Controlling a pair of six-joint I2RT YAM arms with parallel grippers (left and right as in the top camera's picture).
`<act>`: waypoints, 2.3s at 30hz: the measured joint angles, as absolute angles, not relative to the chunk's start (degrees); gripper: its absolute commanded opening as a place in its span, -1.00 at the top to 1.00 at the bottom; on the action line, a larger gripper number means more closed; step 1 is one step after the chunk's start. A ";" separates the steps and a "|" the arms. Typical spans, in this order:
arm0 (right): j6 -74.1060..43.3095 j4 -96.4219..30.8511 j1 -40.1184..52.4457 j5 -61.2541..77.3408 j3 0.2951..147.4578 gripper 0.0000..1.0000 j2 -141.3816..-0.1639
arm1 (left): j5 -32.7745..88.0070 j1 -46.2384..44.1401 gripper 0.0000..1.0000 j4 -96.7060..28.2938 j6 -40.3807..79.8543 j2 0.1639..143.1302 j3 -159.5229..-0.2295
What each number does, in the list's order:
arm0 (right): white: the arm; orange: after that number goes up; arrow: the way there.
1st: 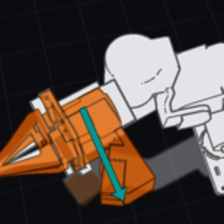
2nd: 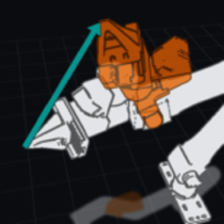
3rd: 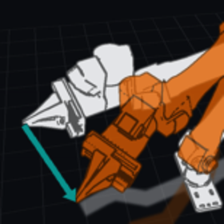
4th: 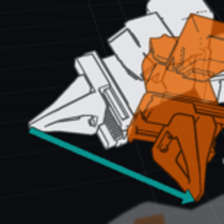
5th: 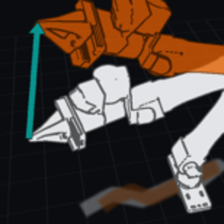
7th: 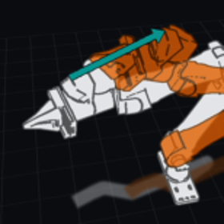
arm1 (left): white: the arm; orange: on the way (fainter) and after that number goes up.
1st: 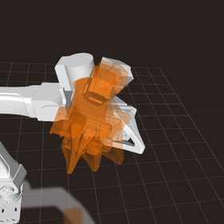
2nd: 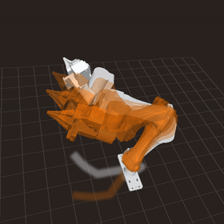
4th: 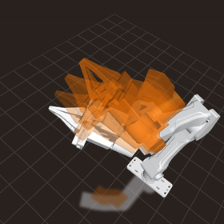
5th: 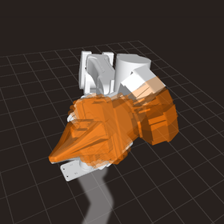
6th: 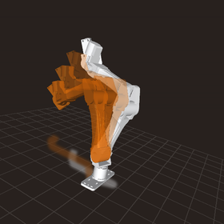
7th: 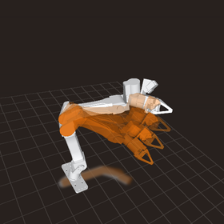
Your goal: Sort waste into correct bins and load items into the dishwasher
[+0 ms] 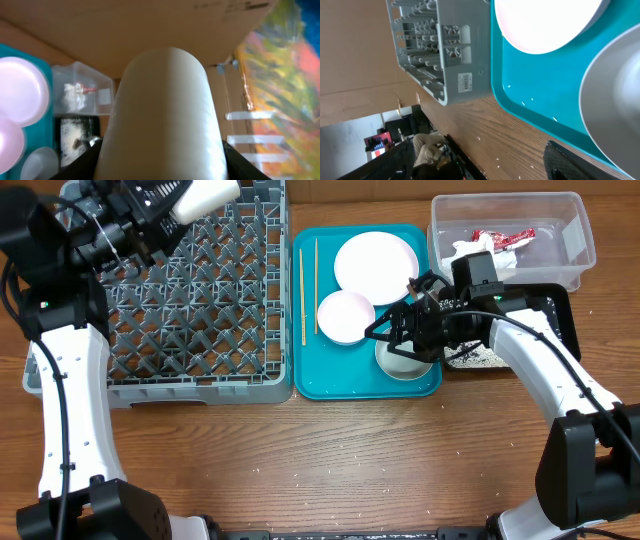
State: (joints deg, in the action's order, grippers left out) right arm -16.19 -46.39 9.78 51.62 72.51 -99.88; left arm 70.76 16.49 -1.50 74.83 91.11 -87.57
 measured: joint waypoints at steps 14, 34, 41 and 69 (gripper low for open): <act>-13.02 -52.23 9.78 45.87 72.51 -1.00 -99.92 | 32.42 2.31 0.25 -68.23 23.40 91.53 -102.83; -12.14 -56.77 9.78 38.96 72.51 -1.00 -99.92 | 2.07 -8.60 0.31 -84.79 16.51 111.28 -103.13; -12.14 -56.80 9.78 38.50 72.51 -1.00 -99.92 | 2.31 -8.64 -0.45 -82.63 16.29 118.37 -103.28; -12.05 -81.19 4.60 22.87 92.36 -0.73 -91.55 | 13.02 -25.76 -0.64 -82.21 13.02 108.84 -124.68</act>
State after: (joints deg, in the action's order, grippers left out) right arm -12.05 -81.19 4.60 22.87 92.36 -91.55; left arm 13.02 -25.76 -82.21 13.02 108.84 -124.68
